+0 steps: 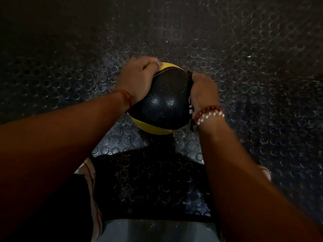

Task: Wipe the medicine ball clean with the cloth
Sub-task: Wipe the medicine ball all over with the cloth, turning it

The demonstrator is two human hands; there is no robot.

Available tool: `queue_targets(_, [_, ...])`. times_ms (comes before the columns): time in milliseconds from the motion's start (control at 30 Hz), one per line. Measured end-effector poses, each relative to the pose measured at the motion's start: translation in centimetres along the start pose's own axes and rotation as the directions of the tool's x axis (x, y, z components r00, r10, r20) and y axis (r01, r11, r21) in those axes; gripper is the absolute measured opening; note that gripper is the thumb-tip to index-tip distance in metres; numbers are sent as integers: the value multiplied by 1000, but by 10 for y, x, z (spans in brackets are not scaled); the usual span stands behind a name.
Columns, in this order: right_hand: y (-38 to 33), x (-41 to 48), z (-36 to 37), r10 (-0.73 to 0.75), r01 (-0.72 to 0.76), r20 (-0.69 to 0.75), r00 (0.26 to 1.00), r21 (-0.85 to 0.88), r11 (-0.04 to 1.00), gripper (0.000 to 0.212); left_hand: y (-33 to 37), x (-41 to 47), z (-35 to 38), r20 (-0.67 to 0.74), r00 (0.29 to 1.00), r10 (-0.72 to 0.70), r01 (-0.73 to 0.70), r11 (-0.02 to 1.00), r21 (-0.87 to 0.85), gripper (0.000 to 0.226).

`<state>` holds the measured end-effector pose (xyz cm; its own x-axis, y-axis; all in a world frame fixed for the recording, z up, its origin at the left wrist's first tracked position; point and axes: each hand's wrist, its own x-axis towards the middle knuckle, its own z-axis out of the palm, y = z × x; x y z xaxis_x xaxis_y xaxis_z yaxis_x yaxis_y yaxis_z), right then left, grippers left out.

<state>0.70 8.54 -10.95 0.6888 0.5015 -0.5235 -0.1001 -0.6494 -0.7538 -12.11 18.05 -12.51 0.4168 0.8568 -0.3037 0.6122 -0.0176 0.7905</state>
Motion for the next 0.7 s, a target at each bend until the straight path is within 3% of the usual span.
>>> queue_targets(100, [4, -34, 17, -42, 50, -206, 978, 36, 998, 40, 2, 3, 2, -10, 1000, -11, 12, 999, 30, 45])
queue_targets(300, [-7, -36, 17, -323, 287, -81, 943, -294, 912, 42, 2, -1, 1, -8, 1000, 4, -4, 1000, 30, 39])
queue_targets(400, [-14, -21, 15, -399, 379, 9, 917, -334, 863, 38, 0, -5, 0, -20, 1000, 23, -23, 1000, 15, 39])
queue_targets(533, [-18, 7, 11, -292, 302, 82, 953, -193, 933, 31, -1, -5, -1, -7, 1000, 19, -18, 1000, 19, 47])
queue_targets(700, [-8, 18, -3, -109, 120, 85, 990, -139, 983, 33, -3, -2, 0, 4, 1000, 20, -20, 1000, 22, 36])
